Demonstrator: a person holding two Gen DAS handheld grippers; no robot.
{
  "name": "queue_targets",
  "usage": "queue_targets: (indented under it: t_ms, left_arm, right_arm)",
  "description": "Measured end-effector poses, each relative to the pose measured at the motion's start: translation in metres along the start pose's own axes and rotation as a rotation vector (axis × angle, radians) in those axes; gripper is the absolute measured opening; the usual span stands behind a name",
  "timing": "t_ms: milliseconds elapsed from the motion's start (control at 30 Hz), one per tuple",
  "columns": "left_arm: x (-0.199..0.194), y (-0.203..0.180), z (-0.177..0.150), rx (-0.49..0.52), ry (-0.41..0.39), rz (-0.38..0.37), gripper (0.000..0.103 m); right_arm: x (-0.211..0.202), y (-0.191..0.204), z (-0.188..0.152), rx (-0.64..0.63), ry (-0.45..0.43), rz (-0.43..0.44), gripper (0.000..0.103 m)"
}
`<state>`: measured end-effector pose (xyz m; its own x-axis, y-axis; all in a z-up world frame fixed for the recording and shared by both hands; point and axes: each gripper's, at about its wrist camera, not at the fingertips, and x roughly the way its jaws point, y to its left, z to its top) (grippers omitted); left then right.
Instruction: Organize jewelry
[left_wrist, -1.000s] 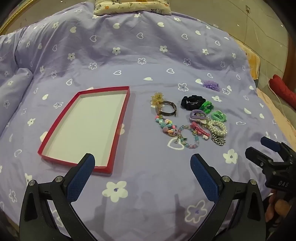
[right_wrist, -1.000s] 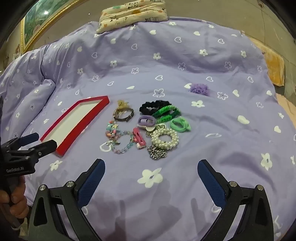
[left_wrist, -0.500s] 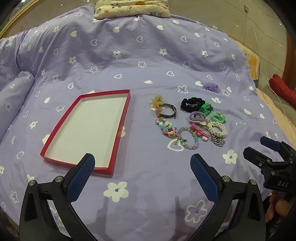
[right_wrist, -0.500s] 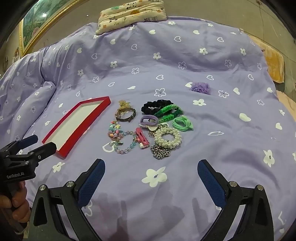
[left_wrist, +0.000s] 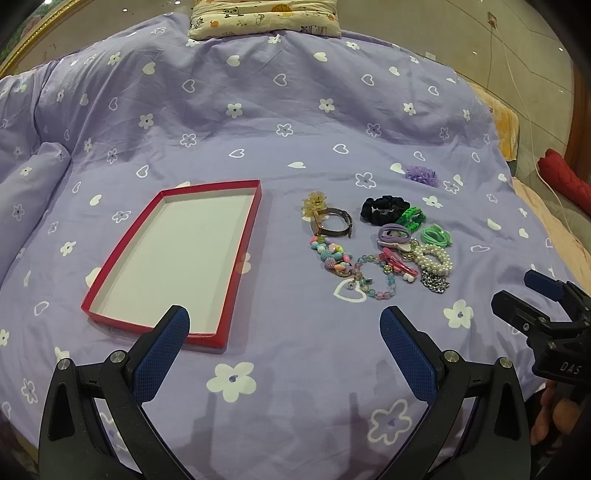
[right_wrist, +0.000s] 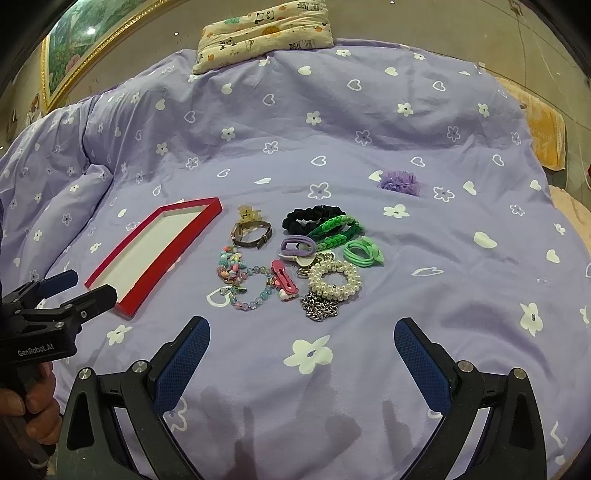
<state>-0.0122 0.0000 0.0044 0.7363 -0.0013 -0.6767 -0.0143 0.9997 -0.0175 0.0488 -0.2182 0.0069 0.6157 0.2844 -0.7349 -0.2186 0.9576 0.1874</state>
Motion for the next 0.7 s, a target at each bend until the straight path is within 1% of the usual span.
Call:
queue_targets:
  t_ms: [333, 700]
  left_arm:
    - [-0.0024, -0.0031, 0.0008, 0.008, -0.012, 0.007, 0.103]
    - [-0.0023, -0.0046, 0.001, 0.009, -0.011, 0.005, 0.103]
  right_arm:
    - [-0.01, 0.0041, 0.0005, -0.006, -0.019, 0.009, 0.101]
    - [-0.0115, 0.006, 0.0007, -0.012, -0.022, 0.018, 0.101]
